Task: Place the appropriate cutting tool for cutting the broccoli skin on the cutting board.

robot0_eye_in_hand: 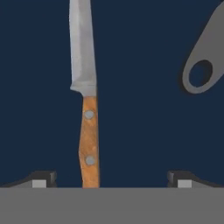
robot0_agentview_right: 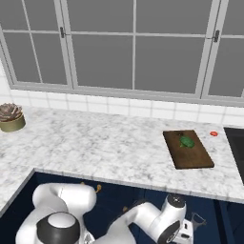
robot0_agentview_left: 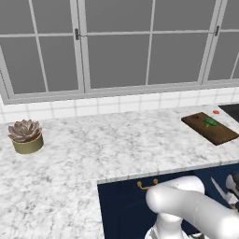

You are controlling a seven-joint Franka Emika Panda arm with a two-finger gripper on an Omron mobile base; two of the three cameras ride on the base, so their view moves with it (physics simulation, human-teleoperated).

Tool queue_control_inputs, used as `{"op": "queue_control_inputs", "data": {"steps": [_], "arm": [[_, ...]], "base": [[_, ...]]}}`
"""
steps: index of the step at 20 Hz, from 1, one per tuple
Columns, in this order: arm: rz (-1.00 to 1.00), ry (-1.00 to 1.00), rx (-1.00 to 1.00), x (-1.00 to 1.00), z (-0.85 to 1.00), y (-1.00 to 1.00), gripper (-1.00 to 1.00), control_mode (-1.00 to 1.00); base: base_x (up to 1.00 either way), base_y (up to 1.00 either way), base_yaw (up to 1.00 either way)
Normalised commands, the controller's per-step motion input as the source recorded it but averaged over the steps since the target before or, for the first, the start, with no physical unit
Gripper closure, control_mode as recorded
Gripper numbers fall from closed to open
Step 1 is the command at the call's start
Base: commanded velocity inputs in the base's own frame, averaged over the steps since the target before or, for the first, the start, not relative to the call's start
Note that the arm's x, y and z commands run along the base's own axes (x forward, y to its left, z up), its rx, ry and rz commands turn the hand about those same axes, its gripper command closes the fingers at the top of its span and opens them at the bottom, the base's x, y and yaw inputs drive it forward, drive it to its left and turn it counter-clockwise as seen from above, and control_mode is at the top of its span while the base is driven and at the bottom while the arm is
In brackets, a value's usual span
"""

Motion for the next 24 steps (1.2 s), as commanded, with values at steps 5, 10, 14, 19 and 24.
{"op": "queue_control_inputs", "data": {"steps": [5,10,14,19,24], "arm": [[0.00,0.00,0.00,0.01,-0.29,0.03,-1.00,-1.00],[0.00,0.00,0.00,0.00,-0.37,0.01,-1.00,-1.00],[0.00,0.00,0.00,0.00,-0.41,0.02,-1.00,-1.00],[0.00,-0.03,0.00,0.00,-0.19,0.03,-1.00,-1.00],[0.00,0.00,0.00,-0.21,-0.50,0.17,1.00,-1.00]], "base": [[0.00,0.00,0.00],[0.00,0.00,0.00],[0.00,0.00,0.00],[0.00,0.00,0.00],[0.00,0.00,0.00]]}}
